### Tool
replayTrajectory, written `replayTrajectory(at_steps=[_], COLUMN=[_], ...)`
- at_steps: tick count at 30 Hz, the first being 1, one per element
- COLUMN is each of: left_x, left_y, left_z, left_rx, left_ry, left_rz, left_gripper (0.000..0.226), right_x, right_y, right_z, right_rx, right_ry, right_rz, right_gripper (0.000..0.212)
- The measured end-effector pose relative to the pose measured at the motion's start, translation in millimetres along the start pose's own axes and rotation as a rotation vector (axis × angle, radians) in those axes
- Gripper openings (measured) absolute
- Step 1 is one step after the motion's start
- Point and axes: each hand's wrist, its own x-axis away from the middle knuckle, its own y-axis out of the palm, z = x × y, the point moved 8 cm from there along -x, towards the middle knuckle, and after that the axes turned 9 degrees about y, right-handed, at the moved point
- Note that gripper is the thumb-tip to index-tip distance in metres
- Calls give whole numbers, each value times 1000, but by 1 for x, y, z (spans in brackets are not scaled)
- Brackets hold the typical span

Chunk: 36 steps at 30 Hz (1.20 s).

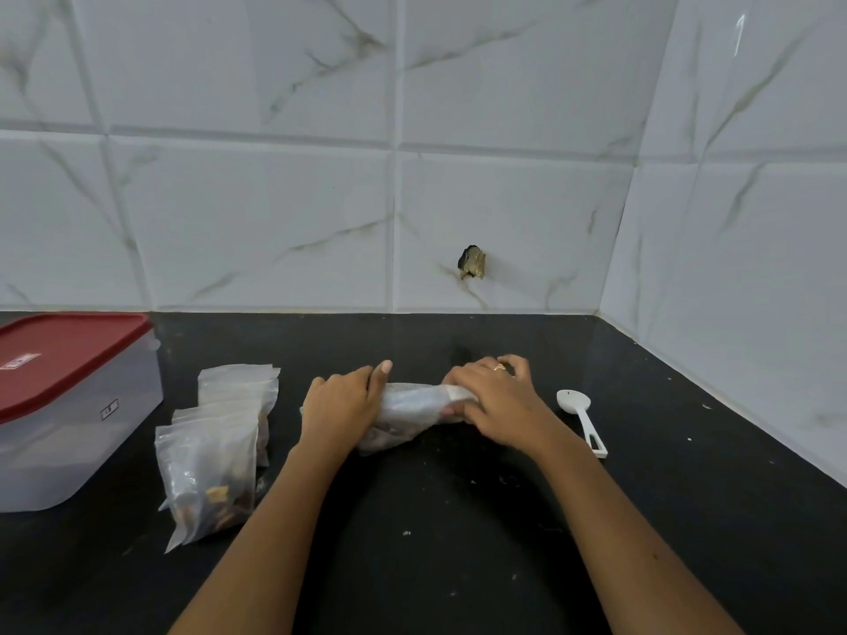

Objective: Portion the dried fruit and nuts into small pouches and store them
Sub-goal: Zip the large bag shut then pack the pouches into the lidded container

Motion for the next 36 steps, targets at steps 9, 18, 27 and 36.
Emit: replayTrajectory(at_steps=[9,18,27,36], left_x=[18,14,14,19], left_y=[6,4,5,-3], left_z=[15,1,1,-10], left_rx=[-48,237,223,437], left_ry=[189,67,60,-102], left_rz=[-360,-364,-346,-302], left_gripper=[106,47,38,52], right_x=[-3,-5,3,1], right_y=[14,15,-15,-6], right_z=[16,39,-4,33], right_rx=[-391,-653,-51,-439], right_ry=[307,510,16,246], right_rz=[-89,-111,8,-75], right_gripper=[25,43,88,49])
